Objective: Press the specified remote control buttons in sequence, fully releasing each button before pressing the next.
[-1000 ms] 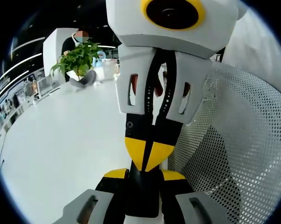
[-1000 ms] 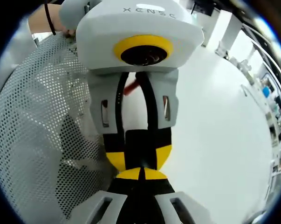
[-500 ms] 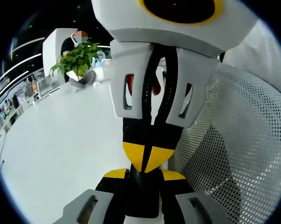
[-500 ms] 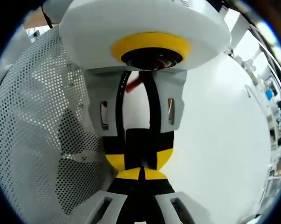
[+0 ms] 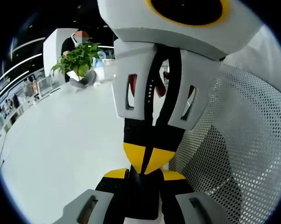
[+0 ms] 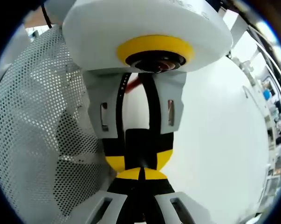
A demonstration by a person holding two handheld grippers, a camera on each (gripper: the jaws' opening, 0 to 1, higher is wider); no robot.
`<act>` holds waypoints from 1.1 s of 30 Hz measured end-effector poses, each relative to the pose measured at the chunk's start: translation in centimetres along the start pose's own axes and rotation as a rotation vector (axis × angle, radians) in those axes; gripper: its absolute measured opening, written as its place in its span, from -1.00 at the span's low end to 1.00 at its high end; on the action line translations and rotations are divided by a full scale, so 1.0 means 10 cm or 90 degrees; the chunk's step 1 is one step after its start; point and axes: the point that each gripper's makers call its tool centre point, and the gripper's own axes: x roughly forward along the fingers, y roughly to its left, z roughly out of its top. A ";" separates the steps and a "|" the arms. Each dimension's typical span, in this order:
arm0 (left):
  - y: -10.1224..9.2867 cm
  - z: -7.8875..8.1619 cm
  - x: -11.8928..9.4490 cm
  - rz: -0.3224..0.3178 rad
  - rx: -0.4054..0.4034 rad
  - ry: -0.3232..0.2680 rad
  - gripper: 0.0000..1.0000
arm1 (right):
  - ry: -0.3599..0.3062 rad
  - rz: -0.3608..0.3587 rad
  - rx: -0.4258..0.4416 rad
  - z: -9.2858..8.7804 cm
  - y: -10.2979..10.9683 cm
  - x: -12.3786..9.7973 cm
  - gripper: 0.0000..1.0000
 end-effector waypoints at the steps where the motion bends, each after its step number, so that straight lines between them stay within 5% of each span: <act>1: 0.00 0.00 0.00 0.000 0.000 0.000 -0.49 | -0.007 -0.006 -0.004 0.00 0.00 0.00 -1.00; 5: 0.00 0.00 0.00 0.001 0.000 0.000 -0.49 | -0.049 -0.039 -0.062 0.01 0.01 -0.01 -1.00; 10: 0.00 0.00 0.00 0.001 -0.001 -0.001 -0.49 | -0.113 -0.057 -0.016 0.02 0.00 -0.03 -1.00; 16: 0.00 0.00 -0.01 0.001 -0.001 0.000 -0.49 | -0.200 -0.018 0.081 0.02 -0.02 -0.05 -1.00; 33: 0.01 0.00 0.00 0.002 -0.001 0.001 -0.49 | -0.233 0.006 0.098 0.04 0.02 -0.06 -0.93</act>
